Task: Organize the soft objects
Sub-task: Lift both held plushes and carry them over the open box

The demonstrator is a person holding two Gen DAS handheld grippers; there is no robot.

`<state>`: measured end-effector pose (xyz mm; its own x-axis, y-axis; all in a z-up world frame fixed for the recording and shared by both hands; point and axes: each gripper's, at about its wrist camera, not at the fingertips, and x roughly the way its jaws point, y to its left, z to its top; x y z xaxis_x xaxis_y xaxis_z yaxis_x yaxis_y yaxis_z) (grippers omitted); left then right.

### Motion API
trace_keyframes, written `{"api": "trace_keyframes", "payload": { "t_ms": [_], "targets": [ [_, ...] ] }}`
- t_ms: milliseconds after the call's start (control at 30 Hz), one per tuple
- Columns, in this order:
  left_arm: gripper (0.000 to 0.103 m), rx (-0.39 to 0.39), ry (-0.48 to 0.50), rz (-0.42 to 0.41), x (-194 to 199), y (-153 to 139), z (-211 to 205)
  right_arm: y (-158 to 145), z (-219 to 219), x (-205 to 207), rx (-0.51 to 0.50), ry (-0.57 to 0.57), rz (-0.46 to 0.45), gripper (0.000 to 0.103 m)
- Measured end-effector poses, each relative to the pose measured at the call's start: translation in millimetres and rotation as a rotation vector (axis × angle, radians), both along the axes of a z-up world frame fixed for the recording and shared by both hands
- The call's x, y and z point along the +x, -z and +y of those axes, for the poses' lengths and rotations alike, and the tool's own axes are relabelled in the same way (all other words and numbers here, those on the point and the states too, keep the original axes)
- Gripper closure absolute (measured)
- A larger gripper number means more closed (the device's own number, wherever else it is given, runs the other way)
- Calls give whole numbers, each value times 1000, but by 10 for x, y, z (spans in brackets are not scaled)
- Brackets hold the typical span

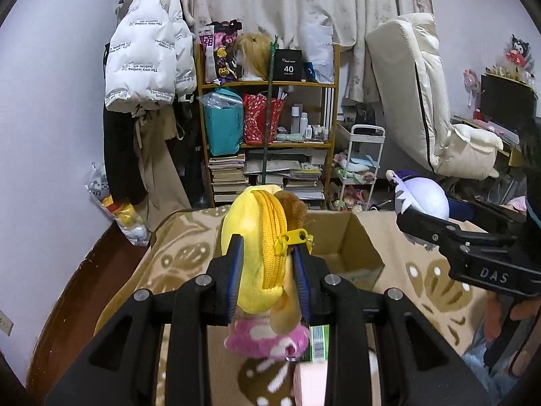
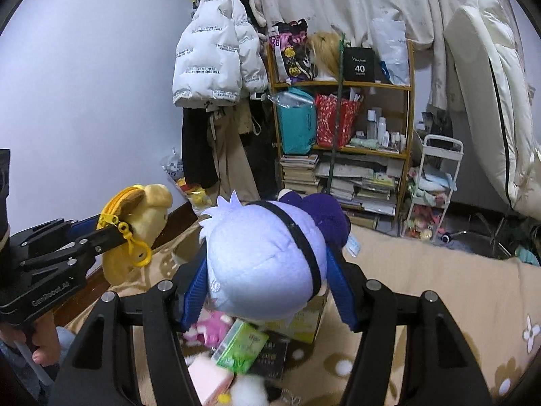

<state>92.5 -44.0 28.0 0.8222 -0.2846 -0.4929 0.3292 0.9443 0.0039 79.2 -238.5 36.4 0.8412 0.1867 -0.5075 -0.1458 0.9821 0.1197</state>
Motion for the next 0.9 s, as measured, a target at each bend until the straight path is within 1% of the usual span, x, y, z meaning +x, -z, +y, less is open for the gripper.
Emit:
{"api": "trace_keyframes", "payload": {
  "t_ms": [133,200,267,367,433,533,633,767,900],
  "targets": [
    [75,22,19,-18,201,-54,-108,-72,-23,125,10,0,-24,36],
    [75,19,31,-22,327,-75,-179,-84,-52,209,22,5,-34,35],
    [75,13,36,-22,406,-65,-204,-62,-97,290,44,8,-34,35],
    [75,30,36,-27,536,-1,-294,10,-167,373,74,19,-30,35],
    [75,38,37,-15,623,63,-337,69,-196,406,90,20,-26,35],
    [75,35,43,33,776,206,-397,184,-241,480,120,20,-11,35],
    [75,39,33,64,847,365,-426,306,-297,588,166,4,13,35],
    [75,32,11,96,904,554,-400,450,-312,675,166,-15,35,35],
    [74,37,-7,143,983,754,-397,612,-321,773,194,-29,81,35]
  ]
}}
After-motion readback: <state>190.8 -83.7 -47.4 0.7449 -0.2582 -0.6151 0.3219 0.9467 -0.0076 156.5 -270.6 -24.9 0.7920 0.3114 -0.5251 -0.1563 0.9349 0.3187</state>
